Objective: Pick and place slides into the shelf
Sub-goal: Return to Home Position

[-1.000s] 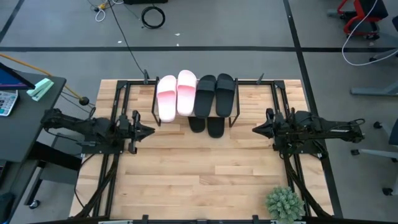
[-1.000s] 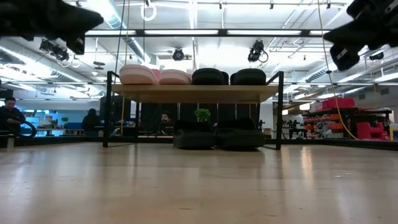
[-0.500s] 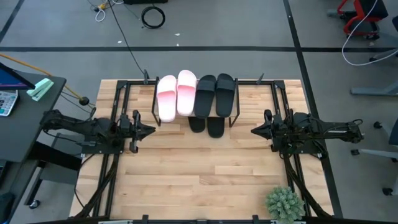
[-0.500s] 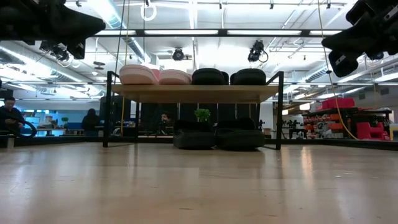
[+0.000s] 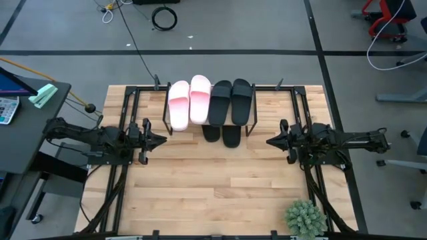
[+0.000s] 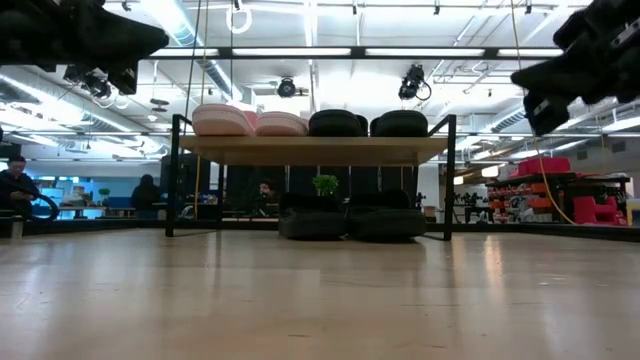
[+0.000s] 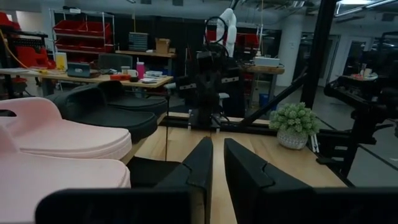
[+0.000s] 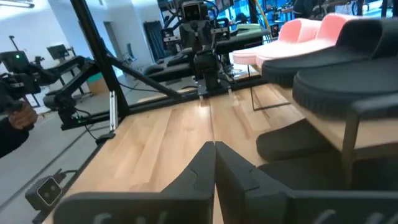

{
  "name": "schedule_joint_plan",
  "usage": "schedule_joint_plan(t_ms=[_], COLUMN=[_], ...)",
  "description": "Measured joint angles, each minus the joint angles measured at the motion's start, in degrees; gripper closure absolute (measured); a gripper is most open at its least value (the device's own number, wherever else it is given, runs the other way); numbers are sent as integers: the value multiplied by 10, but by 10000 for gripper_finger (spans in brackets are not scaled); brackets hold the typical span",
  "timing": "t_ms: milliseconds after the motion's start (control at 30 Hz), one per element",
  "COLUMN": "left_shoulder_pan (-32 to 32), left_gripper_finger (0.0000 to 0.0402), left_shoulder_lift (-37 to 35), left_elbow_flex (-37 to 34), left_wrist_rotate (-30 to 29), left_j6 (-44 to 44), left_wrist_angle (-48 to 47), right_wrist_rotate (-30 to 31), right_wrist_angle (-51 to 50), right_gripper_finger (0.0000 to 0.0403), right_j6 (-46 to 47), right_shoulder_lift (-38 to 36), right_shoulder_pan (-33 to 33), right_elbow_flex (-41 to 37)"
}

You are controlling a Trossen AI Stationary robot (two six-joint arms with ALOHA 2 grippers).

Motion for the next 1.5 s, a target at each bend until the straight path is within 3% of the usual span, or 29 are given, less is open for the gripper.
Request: schedule_joint_plan(t_ms=[167,467,667,1500], left_shoulder_pan=[0,0,-1,-1], left_gripper_finger=[360,357,360,360], left_shoulder_lift=[0,0,0,0], left_elbow_flex=[0,0,0,0], left_wrist_rotate=[11,20,21,19], left_j6=[6,13,-30,-99], left_wrist_angle=[-10,-23,-67,-179], right_wrist_rotate=[0,2,1,0], right_wrist_angle=[52,31,31,29], right_gripper_finger=[389,389,389,389], right_j6=[17,14,81,82], right_shoulder_lift=[0,2,4,4], right_shoulder_pan=[0,0,0,0], right_elbow_flex=[-48,-45,-45,-45])
